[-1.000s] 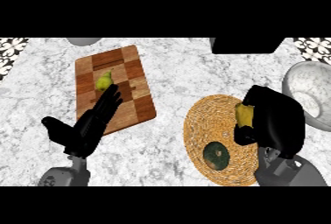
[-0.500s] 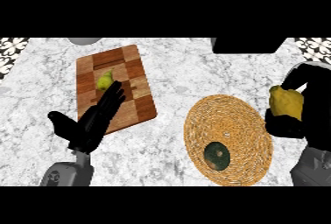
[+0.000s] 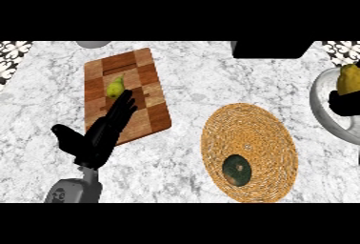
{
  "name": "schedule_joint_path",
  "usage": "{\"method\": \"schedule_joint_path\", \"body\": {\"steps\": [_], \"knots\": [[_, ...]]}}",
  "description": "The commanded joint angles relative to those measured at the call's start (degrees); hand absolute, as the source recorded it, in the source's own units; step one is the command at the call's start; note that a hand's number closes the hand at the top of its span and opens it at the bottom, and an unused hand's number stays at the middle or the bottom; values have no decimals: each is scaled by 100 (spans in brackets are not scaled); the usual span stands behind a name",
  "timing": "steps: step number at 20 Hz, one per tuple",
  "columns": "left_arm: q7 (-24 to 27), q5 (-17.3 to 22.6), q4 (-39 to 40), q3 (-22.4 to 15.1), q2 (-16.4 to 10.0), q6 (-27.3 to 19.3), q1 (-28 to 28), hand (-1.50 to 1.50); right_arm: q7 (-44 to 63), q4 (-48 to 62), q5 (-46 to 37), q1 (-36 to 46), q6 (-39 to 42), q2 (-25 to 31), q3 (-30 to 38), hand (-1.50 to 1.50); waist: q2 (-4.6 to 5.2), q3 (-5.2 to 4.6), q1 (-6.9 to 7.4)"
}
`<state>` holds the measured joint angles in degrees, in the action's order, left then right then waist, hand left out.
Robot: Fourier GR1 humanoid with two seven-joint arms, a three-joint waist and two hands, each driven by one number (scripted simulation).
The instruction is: Pick the lemon from the placemat and place it in the bowl
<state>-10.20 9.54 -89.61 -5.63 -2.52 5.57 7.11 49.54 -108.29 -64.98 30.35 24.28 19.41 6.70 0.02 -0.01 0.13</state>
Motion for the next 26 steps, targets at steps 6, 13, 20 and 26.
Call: {"method": "schedule_joint_path", "body": {"steps": [6,13,20,26], "knots": [[-209,-54,-281,-82,69,-66,1,0,-1602,2603,369,413,-1452,946,1251,150,31,7,101],[34,-81,-39,-88,108,44,-40,0,-2620,4881,-5,704,-2640,1499,1372,150,59,7,153],[-46,-28,-58,-21,57,96,148,0,-2497,6888,-1,861,-3092,1485,1802,150,96,18,233],[56,-47,60,11,79,110,173,0,-3642,8056,607,1440,-3837,1734,2358,-150,92,22,233]]}}
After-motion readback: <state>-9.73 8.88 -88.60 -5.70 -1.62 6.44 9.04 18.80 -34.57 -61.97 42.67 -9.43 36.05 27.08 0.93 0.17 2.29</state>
